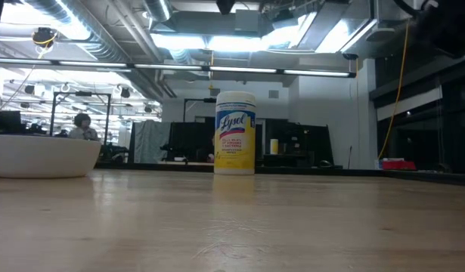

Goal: Nest bowls inside each other
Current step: Stack the light blue bowl on top of the blue bowl

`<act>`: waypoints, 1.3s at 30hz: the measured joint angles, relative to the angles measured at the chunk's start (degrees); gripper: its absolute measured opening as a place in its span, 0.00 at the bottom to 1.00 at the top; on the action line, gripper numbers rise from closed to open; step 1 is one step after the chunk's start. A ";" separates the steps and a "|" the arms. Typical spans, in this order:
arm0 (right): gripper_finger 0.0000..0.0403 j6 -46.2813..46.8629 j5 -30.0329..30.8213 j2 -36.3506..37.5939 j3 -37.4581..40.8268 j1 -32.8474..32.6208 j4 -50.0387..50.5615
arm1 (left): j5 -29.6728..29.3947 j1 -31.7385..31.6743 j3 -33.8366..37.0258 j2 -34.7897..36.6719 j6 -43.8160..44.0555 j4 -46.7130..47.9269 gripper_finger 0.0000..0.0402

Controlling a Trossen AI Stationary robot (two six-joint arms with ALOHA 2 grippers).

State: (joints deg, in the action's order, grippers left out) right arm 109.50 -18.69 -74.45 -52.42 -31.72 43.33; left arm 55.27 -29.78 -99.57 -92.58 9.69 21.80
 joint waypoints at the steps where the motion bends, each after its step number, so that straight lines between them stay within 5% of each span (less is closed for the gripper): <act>1: 0.46 0.82 -0.10 -0.65 0.00 -0.54 -0.64 | 0.44 0.00 0.00 0.00 0.01 0.15 0.46; 15: 0.47 9.62 0.05 -8.25 0.00 -5.82 -0.29 | 4.32 0.02 0.00 0.00 -1.39 2.50 0.46; 30: 0.37 13.22 1.94 -10.67 1.99 -7.34 0.95 | 4.48 0.02 0.00 0.00 -1.46 3.92 0.46; 39: 0.35 16.78 1.32 -10.67 9.35 -8.95 -9.60 | 4.87 0.04 0.00 0.00 -1.44 5.16 0.46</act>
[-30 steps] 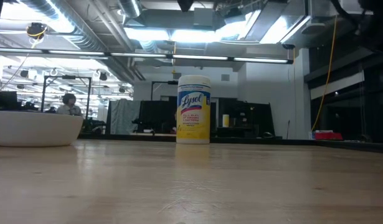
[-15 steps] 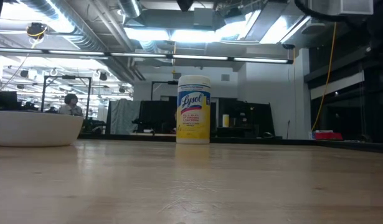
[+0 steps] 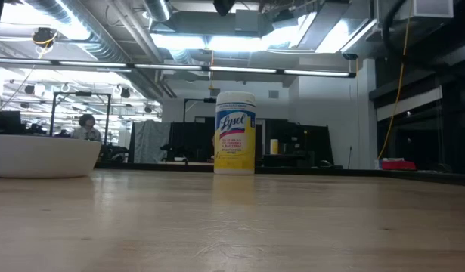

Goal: Nest bowls inside each other
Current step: Stack the light blue bowl on top of the blue bowl

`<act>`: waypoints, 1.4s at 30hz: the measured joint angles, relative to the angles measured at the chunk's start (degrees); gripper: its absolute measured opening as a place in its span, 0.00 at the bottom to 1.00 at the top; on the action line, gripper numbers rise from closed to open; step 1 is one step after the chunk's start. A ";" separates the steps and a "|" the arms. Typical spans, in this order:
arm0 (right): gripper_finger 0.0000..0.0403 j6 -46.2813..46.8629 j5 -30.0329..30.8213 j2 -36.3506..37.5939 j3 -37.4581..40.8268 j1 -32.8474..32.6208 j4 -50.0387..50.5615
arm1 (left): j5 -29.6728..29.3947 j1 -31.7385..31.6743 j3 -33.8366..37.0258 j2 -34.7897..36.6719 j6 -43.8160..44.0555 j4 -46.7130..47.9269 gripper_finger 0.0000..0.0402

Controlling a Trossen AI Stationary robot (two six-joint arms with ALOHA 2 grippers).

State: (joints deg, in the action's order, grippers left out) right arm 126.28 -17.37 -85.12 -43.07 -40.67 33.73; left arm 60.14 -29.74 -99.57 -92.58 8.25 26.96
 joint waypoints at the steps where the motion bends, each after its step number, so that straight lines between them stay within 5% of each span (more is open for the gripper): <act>1: 0.35 0.11 0.00 0.00 0.51 -0.02 -0.09 | 0.00 0.00 0.00 0.00 0.00 0.02 0.46; 5: 0.31 0.59 -0.10 0.00 2.71 -0.02 -0.61 | -0.04 -0.04 0.00 0.00 0.04 0.11 0.46; 9: 0.08 -1.13 0.83 0.01 3.56 -0.02 -2.87 | -0.12 -0.04 0.00 0.00 0.15 0.13 0.46; 13: 0.02 -1.93 2.69 0.58 3.52 0.83 -4.23 | -0.57 -0.11 0.00 0.00 0.16 0.17 0.46; 17: 0.01 -3.62 13.02 4.67 2.34 3.42 -4.67 | -0.59 -0.87 0.00 0.00 0.13 0.17 0.46; 21: 0.01 -8.18 30.15 10.85 0.78 7.29 -4.76 | -0.60 -2.30 0.00 0.00 0.06 0.15 0.46; 24: 0.01 -15.92 41.88 15.98 -0.40 11.41 -9.84 | -0.52 -3.59 0.00 0.00 -0.02 0.09 0.46; 28: 0.01 -34.77 49.56 21.20 -0.44 18.73 -27.21 | 1.68 -5.15 0.00 0.00 -0.67 -0.15 0.46; 34: 0.00 -64.81 49.68 22.97 -0.50 31.06 -59.51 | 1.73 -6.91 0.00 0.00 -0.66 -0.17 0.46; 42: 0.00 -83.15 53.56 22.05 -0.50 43.06 -76.82 | -4.64 -6.87 0.00 0.00 -1.33 -0.17 0.44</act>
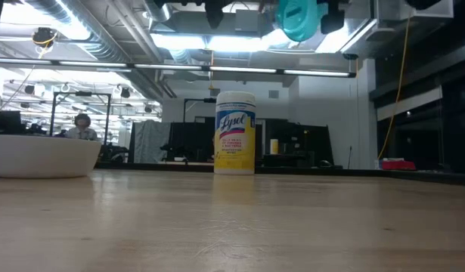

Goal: Nest bowls inside each other
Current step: Stack the light blue bowl on top of the blue bowl

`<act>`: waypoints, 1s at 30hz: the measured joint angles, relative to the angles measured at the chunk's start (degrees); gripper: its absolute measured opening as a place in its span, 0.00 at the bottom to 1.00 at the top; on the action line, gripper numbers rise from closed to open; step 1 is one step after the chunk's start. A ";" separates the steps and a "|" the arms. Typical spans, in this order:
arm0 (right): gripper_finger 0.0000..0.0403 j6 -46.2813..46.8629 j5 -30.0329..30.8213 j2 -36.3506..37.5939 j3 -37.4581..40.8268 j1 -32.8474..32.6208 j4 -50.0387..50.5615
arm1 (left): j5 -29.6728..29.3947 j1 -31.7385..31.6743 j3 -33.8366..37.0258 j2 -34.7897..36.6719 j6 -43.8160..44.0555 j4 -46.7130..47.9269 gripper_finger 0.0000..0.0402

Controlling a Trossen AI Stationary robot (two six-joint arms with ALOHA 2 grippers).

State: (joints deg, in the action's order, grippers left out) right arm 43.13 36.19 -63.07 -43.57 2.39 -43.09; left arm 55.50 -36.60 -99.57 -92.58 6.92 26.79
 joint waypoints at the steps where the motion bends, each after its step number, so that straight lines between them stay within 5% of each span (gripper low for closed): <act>1: 0.00 -1.58 0.51 -0.61 0.02 1.34 -2.95 | -1.64 0.28 0.00 0.00 -0.06 -0.21 0.43; 6: 0.00 -5.48 -0.04 -4.93 -0.44 6.68 -17.53 | -13.68 2.15 -0.01 -0.02 -1.70 -3.66 0.38; 12: 0.00 -3.13 -7.60 -13.26 -9.28 10.83 -18.15 | -31.23 5.33 -0.02 -0.07 -11.99 -3.08 0.36; 17: 0.00 -3.08 -15.91 -20.48 -20.18 13.87 -18.19 | -53.10 8.92 0.00 -0.66 -24.30 -3.23 0.37; 23: 0.00 1.91 -17.88 -24.40 -24.48 16.12 -15.43 | -80.36 11.26 -0.02 -0.61 -38.00 -15.59 0.36; 30: 0.00 4.73 -19.06 -24.76 -24.48 18.33 -16.49 | -81.69 11.39 -0.04 -0.37 -47.39 -24.96 0.34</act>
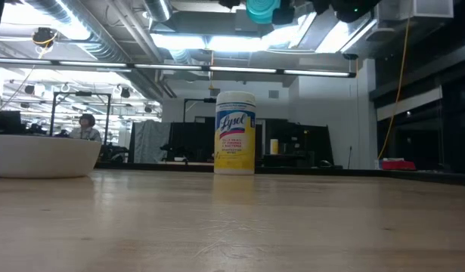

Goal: Nest bowls inside each other
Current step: Stack the light blue bowl on top of the blue bowl

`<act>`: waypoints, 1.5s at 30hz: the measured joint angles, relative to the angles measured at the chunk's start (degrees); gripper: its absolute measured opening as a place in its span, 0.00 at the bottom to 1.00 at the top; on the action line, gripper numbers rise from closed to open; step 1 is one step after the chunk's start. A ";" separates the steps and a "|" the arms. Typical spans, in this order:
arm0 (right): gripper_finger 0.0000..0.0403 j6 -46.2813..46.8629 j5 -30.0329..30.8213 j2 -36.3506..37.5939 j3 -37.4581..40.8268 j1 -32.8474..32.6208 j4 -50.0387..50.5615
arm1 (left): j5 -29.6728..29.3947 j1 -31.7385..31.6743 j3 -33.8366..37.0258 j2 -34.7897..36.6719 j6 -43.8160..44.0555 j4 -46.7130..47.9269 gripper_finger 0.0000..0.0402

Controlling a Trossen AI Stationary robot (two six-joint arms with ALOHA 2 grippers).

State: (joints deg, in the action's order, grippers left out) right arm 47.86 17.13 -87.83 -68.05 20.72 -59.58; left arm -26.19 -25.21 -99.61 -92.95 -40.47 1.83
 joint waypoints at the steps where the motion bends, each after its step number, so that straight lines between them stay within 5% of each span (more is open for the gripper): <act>1: 0.00 0.19 -0.30 0.00 0.00 0.37 -0.51 | 0.70 0.00 0.00 0.00 0.90 0.58 0.33; 12: 0.00 3.91 -7.60 0.02 0.00 5.23 -0.38 | 1.16 3.83 0.05 -2.20 3.26 8.22 0.33; 30: 0.00 10.20 -17.30 0.04 0.00 8.86 1.24 | -2.13 3.21 0.04 -4.82 -3.51 0.42 0.33; 34: 0.00 11.60 -19.52 0.09 0.00 9.19 1.34 | -7.24 2.81 0.04 -4.92 -7.13 -4.65 0.33; 40: 0.00 11.69 -19.48 0.11 -0.02 9.28 1.57 | -5.24 1.37 0.11 -5.05 -6.63 -6.71 0.33; 45: 0.00 11.60 -19.68 0.11 -0.07 9.28 1.94 | -5.72 1.20 0.13 -5.05 -5.93 -6.83 0.21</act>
State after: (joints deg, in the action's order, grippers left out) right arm 59.47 -2.55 -87.72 -68.12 30.00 -57.64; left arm -31.91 -24.01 -99.48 -98.00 -46.40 -5.01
